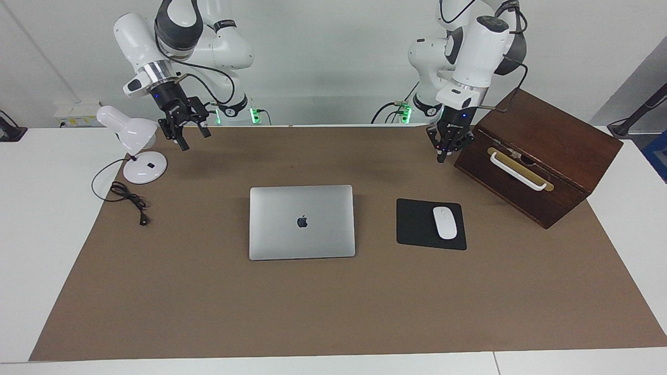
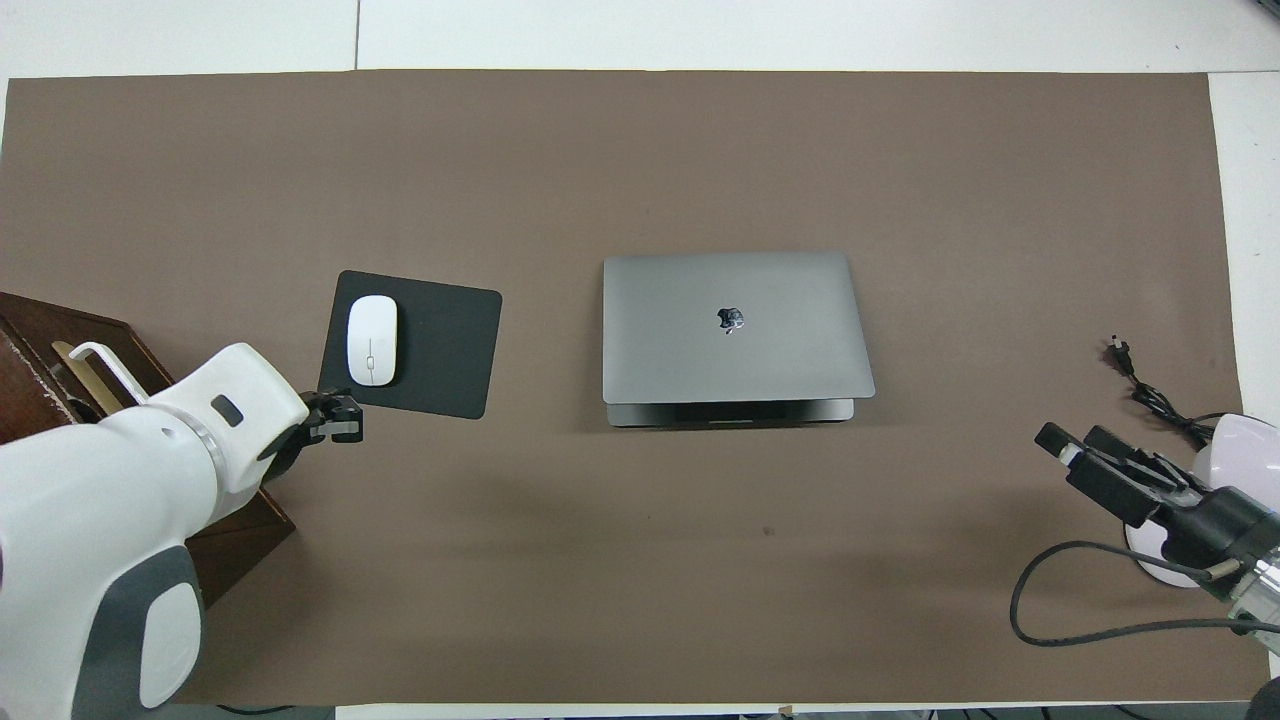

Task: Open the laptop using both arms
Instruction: 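Move the left gripper and the right gripper in toward the laptop, then bring the left gripper and the right gripper to the laptop's near edge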

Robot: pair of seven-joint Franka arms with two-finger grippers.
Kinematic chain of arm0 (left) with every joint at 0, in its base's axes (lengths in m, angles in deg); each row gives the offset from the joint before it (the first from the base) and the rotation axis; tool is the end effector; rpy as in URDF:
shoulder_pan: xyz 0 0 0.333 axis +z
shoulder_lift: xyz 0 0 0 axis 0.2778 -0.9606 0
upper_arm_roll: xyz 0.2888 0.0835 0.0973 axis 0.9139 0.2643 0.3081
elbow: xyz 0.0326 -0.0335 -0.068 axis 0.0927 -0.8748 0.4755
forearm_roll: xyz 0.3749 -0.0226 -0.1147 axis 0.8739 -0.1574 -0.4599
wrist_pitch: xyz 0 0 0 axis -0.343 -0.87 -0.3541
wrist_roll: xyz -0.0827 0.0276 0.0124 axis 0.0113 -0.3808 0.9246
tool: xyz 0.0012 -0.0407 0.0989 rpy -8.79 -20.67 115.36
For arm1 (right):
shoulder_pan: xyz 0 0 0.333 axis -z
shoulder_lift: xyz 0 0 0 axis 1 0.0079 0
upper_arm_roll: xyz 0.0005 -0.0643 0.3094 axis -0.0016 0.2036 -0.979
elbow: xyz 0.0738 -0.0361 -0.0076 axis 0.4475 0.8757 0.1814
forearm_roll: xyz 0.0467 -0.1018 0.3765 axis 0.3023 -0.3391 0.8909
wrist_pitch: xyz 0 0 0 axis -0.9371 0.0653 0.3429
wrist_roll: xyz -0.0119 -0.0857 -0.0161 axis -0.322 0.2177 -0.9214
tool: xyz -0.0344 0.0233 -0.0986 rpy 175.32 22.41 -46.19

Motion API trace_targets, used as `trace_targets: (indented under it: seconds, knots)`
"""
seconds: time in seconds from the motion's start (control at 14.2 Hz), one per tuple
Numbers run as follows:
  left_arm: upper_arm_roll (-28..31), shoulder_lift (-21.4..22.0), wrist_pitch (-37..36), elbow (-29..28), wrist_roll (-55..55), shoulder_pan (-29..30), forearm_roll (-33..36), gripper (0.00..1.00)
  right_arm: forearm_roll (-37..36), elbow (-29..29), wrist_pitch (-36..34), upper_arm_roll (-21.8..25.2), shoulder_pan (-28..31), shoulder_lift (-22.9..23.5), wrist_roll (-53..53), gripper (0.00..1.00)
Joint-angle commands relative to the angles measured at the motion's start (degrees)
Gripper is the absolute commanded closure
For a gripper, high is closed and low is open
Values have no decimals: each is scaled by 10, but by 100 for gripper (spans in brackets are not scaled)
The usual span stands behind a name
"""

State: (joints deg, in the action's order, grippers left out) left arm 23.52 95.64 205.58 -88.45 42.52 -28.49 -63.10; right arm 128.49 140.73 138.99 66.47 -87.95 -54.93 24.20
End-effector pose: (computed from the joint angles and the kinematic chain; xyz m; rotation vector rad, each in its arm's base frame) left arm 0.4230 -0.1482 0.4830 2.9695 -0.2745 0.4852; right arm 0.3473 -0.0419 0.4606 -2.3727 0.3893 -0.8083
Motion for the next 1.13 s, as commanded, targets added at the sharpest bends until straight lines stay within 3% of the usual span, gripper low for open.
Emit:
trace_targets:
  seconds: [0.0,0.49,0.85,1.06]
  knots:
    - [8,31,73,-72,-5,-41,-10,100,13,43,-17,-4,2,-56,103,0]
    - [8,10,204,-132,-31,-125,-10,100,13,53,-112,-4,7,-92,420,0]
    - [7,-65,313,-138,-37,-165,-10,100,13,54,-127,-12,-1,-94,582,0]
    - [7,-123,386,-136,-36,-194,-10,100,20,50,-70,-97,-15,-67,611,0]
